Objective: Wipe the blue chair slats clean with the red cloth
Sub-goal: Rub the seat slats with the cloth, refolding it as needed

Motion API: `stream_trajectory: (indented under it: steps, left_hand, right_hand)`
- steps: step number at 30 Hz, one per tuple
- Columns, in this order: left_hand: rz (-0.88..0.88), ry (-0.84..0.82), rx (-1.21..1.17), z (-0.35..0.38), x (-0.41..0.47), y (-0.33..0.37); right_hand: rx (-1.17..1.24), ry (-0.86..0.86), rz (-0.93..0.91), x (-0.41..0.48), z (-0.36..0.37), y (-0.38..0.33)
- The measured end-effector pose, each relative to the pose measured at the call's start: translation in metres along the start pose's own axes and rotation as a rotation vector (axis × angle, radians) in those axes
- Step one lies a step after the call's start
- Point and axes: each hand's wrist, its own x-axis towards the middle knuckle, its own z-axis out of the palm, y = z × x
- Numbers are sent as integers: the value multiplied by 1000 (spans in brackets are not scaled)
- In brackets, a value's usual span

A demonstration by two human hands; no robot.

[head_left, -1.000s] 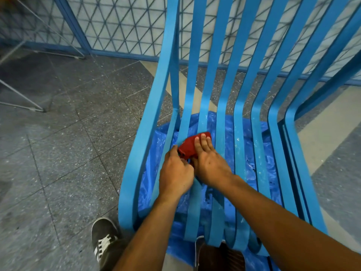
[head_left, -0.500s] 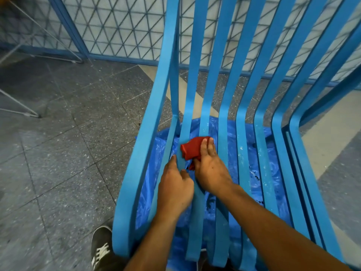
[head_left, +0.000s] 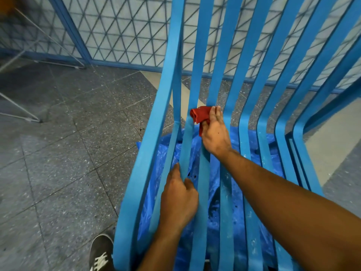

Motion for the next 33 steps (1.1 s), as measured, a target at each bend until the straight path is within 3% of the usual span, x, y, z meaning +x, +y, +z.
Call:
stream_trajectory:
  steps: [5,15,23,33]
  left_hand:
    - [-4,-9,-2,1,0,-1]
    - [7,16,15,0,-8,4]
    - [-20,34,10,2,-7,4]
    - [-4,12,-16,1,-5,0]
  right_hand:
    - [-286,-252,-24,-1,4,4]
    - [-400,-407,-156,-85,-25,6]
    - [-447,-449,-232,-154,-17,6]
    - [-216,-271,-53,-112,-1,2]
